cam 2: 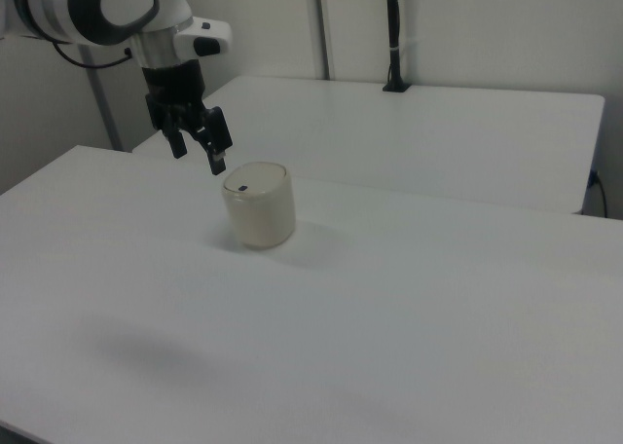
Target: Open the trash bin
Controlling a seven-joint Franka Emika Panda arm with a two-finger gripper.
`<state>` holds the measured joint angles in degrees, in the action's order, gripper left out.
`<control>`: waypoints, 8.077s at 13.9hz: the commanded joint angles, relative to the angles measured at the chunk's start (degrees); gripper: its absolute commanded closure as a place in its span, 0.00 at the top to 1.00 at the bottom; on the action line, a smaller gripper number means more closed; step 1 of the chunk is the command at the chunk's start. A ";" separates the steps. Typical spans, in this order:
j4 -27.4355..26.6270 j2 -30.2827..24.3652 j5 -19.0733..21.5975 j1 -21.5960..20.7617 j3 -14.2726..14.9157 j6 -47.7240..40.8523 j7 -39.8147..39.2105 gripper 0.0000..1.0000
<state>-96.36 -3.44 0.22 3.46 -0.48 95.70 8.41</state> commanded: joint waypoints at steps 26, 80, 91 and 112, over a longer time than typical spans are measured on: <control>0.29 0.28 1.19 0.93 -1.37 2.21 -1.90 1.00; 6.27 22.35 -21.40 -12.87 -1.63 35.71 36.42 0.00; 4.86 14.51 -18.32 -12.25 -1.55 26.11 36.24 0.00; -0.58 1.43 -8.30 -7.77 -1.63 6.96 21.65 1.00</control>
<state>-93.89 1.38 -9.65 -4.94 -1.94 105.07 32.19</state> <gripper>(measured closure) 0.815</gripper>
